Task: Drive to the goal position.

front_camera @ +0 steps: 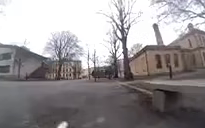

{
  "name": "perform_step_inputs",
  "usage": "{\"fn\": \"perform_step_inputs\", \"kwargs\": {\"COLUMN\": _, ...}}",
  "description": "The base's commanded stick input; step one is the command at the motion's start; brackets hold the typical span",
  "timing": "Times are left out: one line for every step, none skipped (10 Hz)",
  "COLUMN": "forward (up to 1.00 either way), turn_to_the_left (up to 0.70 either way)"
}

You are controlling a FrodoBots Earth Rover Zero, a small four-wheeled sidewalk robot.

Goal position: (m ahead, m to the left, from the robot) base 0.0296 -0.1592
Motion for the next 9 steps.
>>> {"fn": "perform_step_inputs", "kwargs": {"forward": 1.0, "turn_to_the_left": 0.4}}
{"fn": "perform_step_inputs", "kwargs": {"forward": 1.0, "turn_to_the_left": 0.4}}
{"fn": "perform_step_inputs", "kwargs": {"forward": 1.0, "turn_to_the_left": 0.4}}
{"fn": "perform_step_inputs", "kwargs": {"forward": 1.0, "turn_to_the_left": 0.12}}
{"fn": "perform_step_inputs", "kwargs": {"forward": 1.0, "turn_to_the_left": 0.0}}
{"fn": "perform_step_inputs", "kwargs": {"forward": 1.0, "turn_to_the_left": 0.0}}
{"fn": "perform_step_inputs", "kwargs": {"forward": 1.0, "turn_to_the_left": 0.0}}
{"fn": "perform_step_inputs", "kwargs": {"forward": 1.0, "turn_to_the_left": 0.0}}
{"fn": "perform_step_inputs", "kwargs": {"forward": 1.0, "turn_to_the_left": -0.08}}
